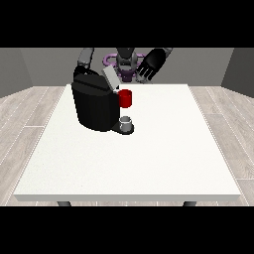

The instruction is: Insert the coffee pod into the coffee machine and close the lid

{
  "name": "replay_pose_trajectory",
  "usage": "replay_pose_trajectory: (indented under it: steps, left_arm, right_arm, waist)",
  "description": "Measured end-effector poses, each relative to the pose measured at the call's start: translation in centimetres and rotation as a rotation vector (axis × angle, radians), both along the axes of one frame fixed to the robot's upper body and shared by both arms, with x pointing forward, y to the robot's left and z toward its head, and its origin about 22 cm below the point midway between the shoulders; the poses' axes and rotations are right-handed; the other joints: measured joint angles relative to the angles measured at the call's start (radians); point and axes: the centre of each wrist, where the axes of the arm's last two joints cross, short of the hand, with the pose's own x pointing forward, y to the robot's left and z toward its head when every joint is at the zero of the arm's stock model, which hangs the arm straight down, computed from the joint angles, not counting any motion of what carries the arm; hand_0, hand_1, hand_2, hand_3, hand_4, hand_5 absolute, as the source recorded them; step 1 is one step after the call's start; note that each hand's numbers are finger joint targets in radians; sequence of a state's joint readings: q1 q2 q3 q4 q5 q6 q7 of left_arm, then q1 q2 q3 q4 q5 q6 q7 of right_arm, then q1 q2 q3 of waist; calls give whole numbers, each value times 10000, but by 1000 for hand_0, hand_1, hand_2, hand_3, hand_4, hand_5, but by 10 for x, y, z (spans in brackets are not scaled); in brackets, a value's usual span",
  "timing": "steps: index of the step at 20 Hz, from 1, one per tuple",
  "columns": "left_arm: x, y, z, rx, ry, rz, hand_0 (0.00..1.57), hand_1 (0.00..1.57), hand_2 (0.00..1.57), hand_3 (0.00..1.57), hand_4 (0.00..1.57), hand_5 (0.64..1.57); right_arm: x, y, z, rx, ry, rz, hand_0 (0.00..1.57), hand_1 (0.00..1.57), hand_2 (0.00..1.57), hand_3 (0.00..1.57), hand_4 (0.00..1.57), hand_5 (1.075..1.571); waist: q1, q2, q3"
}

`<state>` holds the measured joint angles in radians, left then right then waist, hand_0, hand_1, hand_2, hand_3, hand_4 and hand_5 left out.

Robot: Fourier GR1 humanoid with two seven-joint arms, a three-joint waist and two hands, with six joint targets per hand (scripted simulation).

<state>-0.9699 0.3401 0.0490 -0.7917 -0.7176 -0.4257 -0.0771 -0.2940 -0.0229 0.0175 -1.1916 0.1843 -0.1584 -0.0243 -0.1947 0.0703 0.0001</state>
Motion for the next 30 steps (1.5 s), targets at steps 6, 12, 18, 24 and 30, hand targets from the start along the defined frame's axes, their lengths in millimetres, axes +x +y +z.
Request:
replay_pose_trajectory:
  steps: [6,12,18,24,30]
  left_arm:
    - [9,2,42,-271,-659,343,1155,1155,1247,1266,484,1571]
    - [13,18,73,-213,-1085,915,1239,1239,1290,1248,479,1571]
    - [14,16,95,-110,-1388,679,1207,1207,1280,1238,475,1571]
    - [16,6,100,35,-1602,544,1248,1248,1286,1244,445,1571]
    - [17,10,110,56,-1699,663,1200,1200,1245,1209,439,1571]
  right_arm:
    - [11,7,23,81,-811,116,0,0,0,0,0,1571]
    - [14,10,45,-55,-1355,312,0,0,0,0,269,1571]
    - [23,1,59,107,-1795,24,0,0,0,0,0,1571]
    - [33,-4,73,104,-2022,-250,0,0,0,0,0,1571]
    - [33,-8,70,-1,-2037,-252,0,0,0,0,223,1571]
  waist:
    - [-487,555,1]
    - [-1074,1066,0]
    - [-1068,1567,2]
    - [-1031,1990,2]
    - [-1087,2207,1]
